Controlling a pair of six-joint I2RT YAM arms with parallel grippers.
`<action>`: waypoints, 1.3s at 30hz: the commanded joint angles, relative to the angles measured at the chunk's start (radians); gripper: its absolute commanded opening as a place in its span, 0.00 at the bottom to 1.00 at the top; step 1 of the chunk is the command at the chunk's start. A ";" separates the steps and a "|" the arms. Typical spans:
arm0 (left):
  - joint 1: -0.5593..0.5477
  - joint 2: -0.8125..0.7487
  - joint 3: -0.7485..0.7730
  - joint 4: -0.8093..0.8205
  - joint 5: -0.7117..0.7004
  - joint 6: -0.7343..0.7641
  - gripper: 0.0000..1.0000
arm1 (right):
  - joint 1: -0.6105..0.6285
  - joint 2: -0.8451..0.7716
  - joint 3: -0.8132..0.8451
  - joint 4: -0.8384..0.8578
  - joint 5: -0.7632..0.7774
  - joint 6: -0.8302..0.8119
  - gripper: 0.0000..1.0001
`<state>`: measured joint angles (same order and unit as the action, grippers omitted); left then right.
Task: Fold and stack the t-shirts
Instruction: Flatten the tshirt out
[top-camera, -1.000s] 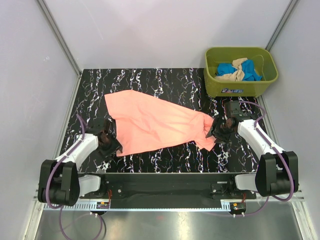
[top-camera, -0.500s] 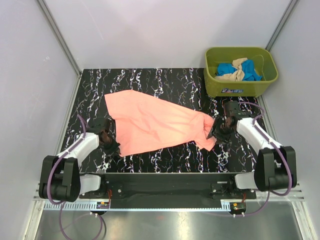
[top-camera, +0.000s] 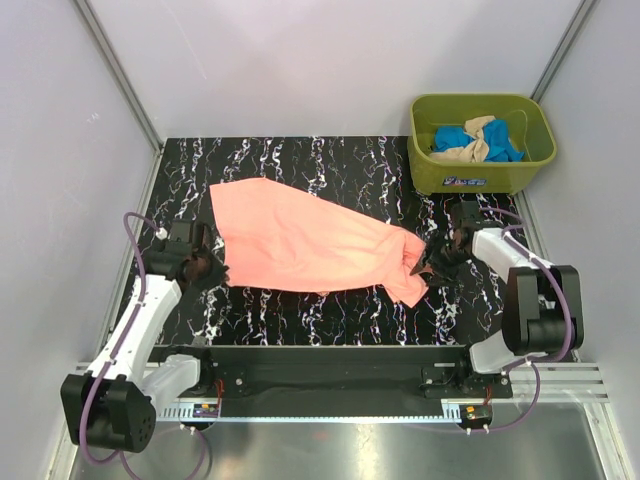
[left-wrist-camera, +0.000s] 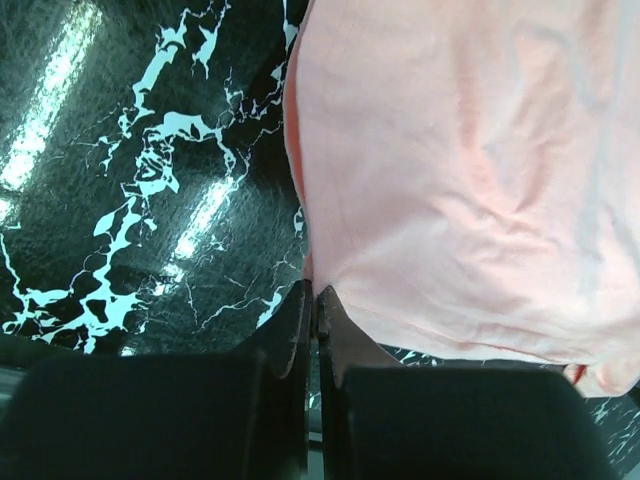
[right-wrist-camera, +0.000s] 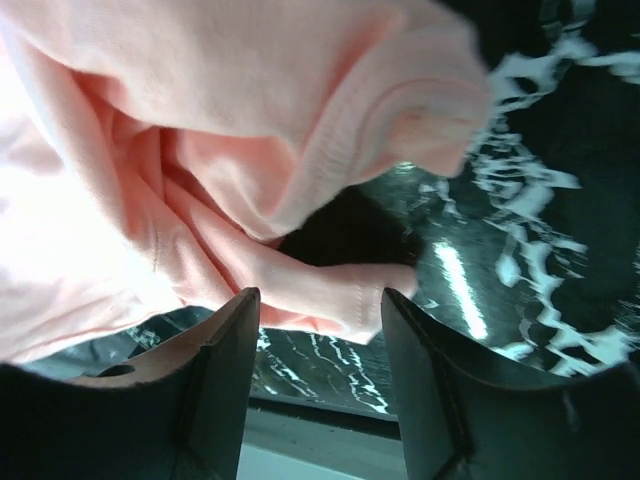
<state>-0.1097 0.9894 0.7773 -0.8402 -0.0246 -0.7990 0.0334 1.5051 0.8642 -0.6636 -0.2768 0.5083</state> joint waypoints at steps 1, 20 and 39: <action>-0.008 -0.017 0.010 0.007 0.018 0.030 0.00 | 0.000 0.035 -0.048 0.079 -0.162 0.004 0.58; -0.050 -0.018 0.437 -0.051 0.031 0.139 0.00 | 0.058 -0.307 0.268 -0.413 0.074 -0.008 0.00; -0.047 -0.003 0.248 -0.149 -0.118 0.167 0.00 | 0.347 -0.230 0.125 -0.320 -0.026 0.163 0.62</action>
<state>-0.1574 0.9989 1.0344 -1.0252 -0.1287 -0.6510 0.4164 1.3060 1.0302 -0.9817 -0.4046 0.6071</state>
